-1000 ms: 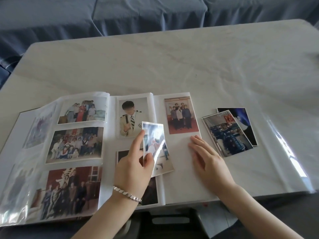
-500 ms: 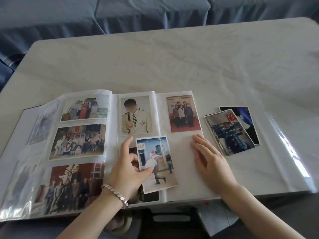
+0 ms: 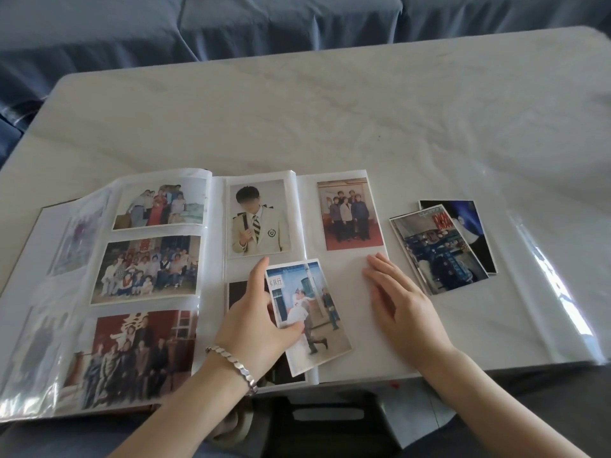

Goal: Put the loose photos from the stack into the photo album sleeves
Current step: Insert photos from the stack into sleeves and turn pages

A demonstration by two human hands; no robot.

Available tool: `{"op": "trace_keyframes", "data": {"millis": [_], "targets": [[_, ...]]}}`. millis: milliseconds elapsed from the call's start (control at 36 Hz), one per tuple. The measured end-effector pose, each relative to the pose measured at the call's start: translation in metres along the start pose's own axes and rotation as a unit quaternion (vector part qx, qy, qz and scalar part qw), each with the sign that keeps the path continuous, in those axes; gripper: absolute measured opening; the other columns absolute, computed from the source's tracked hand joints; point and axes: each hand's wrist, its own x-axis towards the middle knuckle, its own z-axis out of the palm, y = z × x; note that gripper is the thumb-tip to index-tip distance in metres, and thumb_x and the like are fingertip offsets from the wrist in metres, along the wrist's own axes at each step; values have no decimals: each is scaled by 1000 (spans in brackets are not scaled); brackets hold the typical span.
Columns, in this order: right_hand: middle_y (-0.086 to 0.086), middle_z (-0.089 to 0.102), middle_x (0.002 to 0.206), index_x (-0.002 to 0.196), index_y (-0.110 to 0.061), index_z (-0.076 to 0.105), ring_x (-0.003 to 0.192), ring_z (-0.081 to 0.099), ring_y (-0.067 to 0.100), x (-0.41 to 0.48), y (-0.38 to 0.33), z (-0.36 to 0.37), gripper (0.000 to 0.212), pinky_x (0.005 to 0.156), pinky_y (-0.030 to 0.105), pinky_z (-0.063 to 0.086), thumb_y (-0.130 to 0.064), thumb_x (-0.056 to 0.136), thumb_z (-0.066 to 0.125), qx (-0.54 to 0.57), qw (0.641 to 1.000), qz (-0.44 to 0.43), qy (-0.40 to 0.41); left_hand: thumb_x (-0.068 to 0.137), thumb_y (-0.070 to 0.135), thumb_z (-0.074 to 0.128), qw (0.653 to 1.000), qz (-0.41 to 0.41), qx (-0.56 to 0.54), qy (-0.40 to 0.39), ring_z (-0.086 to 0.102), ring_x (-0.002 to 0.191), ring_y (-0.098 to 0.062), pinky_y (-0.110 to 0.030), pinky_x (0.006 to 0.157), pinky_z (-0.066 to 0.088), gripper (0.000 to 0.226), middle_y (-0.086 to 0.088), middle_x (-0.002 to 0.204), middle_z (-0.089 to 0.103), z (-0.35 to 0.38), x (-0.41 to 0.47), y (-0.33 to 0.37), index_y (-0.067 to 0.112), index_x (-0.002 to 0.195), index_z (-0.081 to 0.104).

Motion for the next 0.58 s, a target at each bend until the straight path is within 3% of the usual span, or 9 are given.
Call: {"op": "trace_keyframes", "data": {"millis": [83, 167, 278, 333, 444, 500, 583], "targets": [[9, 54, 131, 116, -2, 64, 127, 40, 18, -1, 0, 0, 30, 106, 44, 29, 0, 86, 61, 0, 1000, 7, -5, 73, 25, 78, 1000, 1, 8, -7, 52, 68, 6, -2, 50, 43, 96, 14, 97, 57, -1, 0, 1, 27, 144, 13], [7, 54, 131, 116, -3, 64, 127, 40, 16, -1, 0, 0, 30, 106, 40, 29, 0, 86, 61, 0, 1000, 9, -8, 72, 26, 79, 1000, -3, 13, -14, 54, 66, 6, -3, 49, 43, 91, 22, 87, 48, -3, -1, 1, 27, 141, 18], [0, 49, 133, 117, -4, 63, 128, 38, 15, -1, -1, -1, 30, 107, 40, 28, -3, 88, 59, 3, 1000, 16, -14, 81, 28, 69, 999, -9, -26, -19, 64, 57, -4, -16, 45, 50, 54, 14, 87, 61, 1, 0, -1, 30, 122, 34], [-5, 44, 131, 118, -4, 63, 127, 37, 14, -2, 0, -2, 30, 106, 39, 28, -3, 88, 59, 3, 1000, 13, -15, 88, 24, 61, 1000, -3, -21, -5, 64, 56, -5, -17, 47, 51, 42, 12, 84, 63, 1, 2, 1, 25, 125, 42], [-1, 47, 134, 121, -5, 61, 128, 37, 14, -2, 0, -3, 32, 106, 39, 29, -5, 89, 59, 3, 999, 15, -28, 87, 21, 63, 1000, 13, 17, 0, 62, 62, -6, -17, 61, 53, 42, 10, 80, 66, 0, 11, 8, 20, 127, 50], [3, 49, 135, 121, -5, 61, 128, 37, 13, -2, 0, -4, 32, 107, 39, 29, -5, 89, 59, 2, 999, 15, -32, 87, 21, 64, 999, 23, 30, -4, 61, 61, -2, -12, 62, 47, 41, 12, 75, 66, -1, 16, 13, 21, 125, 52], [-6, 43, 134, 123, -8, 60, 128, 34, 8, 0, 1, -6, 33, 107, 31, 27, -8, 90, 57, 1, 999, 12, -44, 87, 20, 64, 998, 38, 41, -12, 57, 61, 2, -3, 61, 38, 39, 13, 71, 64, 4, 22, 23, 21, 125, 51]]}}
